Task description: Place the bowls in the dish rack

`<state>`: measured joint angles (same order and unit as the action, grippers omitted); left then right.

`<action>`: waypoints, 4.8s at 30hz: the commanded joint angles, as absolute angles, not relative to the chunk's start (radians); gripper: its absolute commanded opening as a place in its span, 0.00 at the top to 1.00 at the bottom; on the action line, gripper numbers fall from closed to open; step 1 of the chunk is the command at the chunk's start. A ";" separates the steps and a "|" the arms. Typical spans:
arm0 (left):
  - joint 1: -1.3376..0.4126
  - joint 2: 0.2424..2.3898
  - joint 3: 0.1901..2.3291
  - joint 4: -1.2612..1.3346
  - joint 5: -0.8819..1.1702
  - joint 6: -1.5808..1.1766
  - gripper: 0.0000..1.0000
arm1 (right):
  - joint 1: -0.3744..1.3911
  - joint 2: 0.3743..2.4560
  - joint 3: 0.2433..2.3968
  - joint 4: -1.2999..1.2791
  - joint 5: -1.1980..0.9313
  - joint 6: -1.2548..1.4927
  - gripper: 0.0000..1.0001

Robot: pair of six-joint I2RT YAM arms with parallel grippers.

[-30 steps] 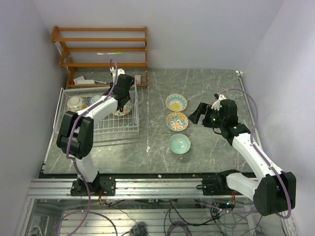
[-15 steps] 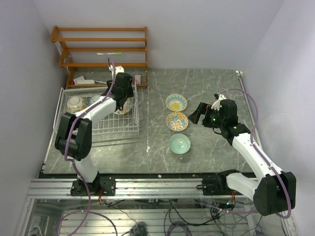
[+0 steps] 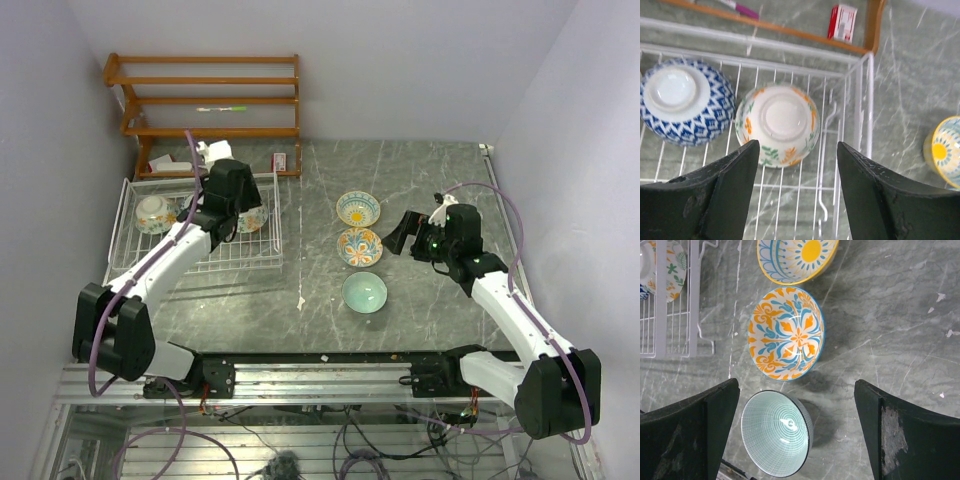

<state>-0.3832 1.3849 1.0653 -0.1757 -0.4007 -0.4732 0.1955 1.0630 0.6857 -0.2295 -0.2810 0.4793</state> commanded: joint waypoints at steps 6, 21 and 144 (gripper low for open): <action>-0.383 1.408 0.980 -0.205 -0.291 -0.555 0.26 | 0.189 1.040 0.670 -0.222 -0.284 0.486 0.01; -0.382 1.534 0.978 -0.097 -0.273 -0.560 0.27 | 0.190 1.058 0.687 -0.225 -0.269 0.476 0.01; -0.763 1.373 1.127 0.060 -0.033 -0.432 0.93 | -0.115 1.095 0.629 -0.286 -0.215 0.576 0.00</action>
